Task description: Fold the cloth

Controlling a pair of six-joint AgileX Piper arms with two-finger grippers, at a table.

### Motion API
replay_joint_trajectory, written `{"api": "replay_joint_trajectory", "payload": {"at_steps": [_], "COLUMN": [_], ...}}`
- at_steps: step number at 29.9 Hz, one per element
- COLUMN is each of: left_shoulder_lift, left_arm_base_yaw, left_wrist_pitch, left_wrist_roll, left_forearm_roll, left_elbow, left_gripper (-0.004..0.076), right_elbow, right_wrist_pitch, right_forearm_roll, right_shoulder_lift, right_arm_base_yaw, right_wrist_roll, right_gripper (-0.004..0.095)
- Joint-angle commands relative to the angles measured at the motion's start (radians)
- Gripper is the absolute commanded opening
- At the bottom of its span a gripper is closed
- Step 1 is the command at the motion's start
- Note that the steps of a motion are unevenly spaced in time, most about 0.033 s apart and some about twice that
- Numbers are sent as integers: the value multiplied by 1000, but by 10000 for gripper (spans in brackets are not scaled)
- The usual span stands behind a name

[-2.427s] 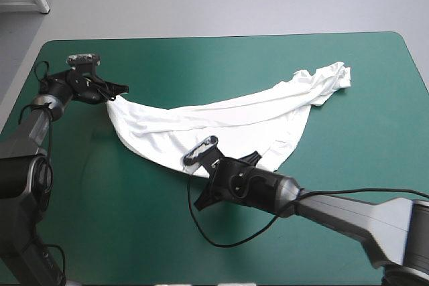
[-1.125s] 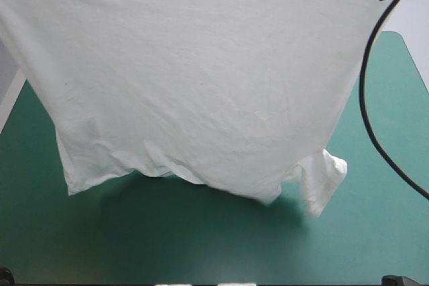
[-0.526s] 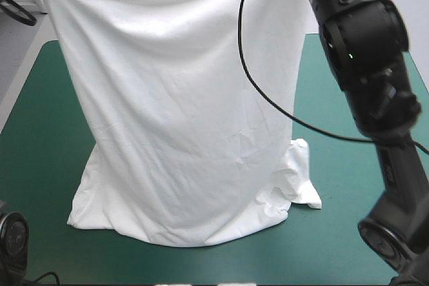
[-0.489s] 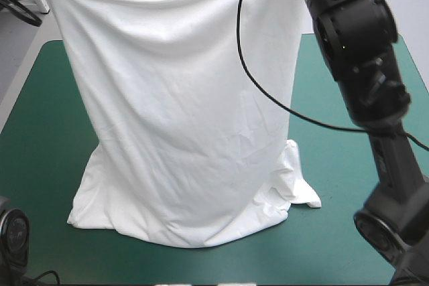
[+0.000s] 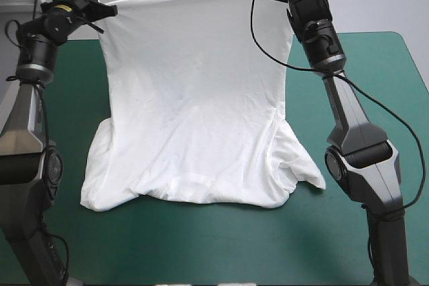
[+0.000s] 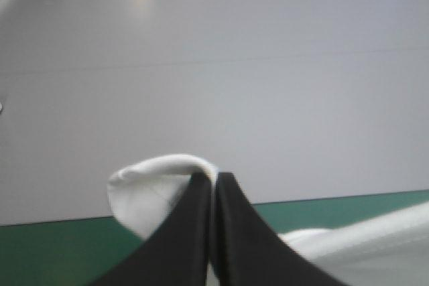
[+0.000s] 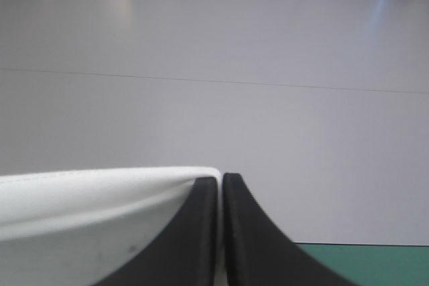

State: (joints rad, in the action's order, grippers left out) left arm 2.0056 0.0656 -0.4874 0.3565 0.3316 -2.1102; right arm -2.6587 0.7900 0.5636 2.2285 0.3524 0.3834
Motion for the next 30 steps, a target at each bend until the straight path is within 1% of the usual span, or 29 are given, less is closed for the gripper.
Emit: {"api": "replay_joint_trajectory", "payload": {"at_steps": [1,4,6,7,8,9,10,11,12,13,14,15,16,18,20,23,25,26,28,30], "left_shoulder_lift": [40,111,150,168,183,198,210,219,228,232,232,232,218,176,118,5,-60,-93,-152,-198], "left_arm_base_yaw": [-11,-22,-23,-26,-26,-26,-26,-26,-26,-26,-26,-23,-23,-23,-23,-23,-23,-23,-23,-23], "left_wrist_pitch": [109,141,185,211,238,263,296,319,338,342,336,314,274,181,45,-200,-343,-412,-511,-584], "left_wrist_roll": [22,24,24,24,24,24,24,24,24,24,24,24,24,29,32,12,-28,-64,-111,-137], "left_forearm_roll": [-3,-3,0,11,24,47,62,80,94,94,94,87,79,78,78,78,60,43,11,-3], "left_elbow": [-25,-25,-25,-25,-25,-25,-25,-25,-25,-25,-25,-25,-28,-28,-28,-28,-28,-28,-28,-28], "left_gripper": [-10,-8,11,46,99,167,249,321,410,490,542,587,608,605,603,596,590,581,564,554], "right_elbow": [-23,-23,-23,-23,-23,-23,-23,-23,-23,-23,-23,-27,-33,-51,-74,-113,-128,-133,-133,-131], "right_wrist_pitch": [-110,-120,-135,-149,-159,-170,-183,-190,-187,-174,-157,-126,-87,6,137,343,447,464,464,464], "right_forearm_roll": [64,58,46,26,6,-21,-42,-49,-44,-32,-17,-7,-5,-5,-5,-5,-5,-13,-79,-148], "right_shoulder_lift": [0,72,103,127,143,157,167,175,175,177,173,166,151,122,81,17,-18,-39,-71,-110], "right_arm_base_yaw": [-21,-21,-22,-25,-30,-33,-42,-48,-50,-50,-50,-47,-44,-35,-13,26,54,74,97,125], "right_wrist_roll": [21,25,45,45,43,34,25,20,19,19,19,19,19,14,-7,-87,-129,-151,-177,-204], "right_gripper": [-18,-17,27,112,198,333,490,615,748,850,919,941,935,918,902,856,827,814,803,800]}}
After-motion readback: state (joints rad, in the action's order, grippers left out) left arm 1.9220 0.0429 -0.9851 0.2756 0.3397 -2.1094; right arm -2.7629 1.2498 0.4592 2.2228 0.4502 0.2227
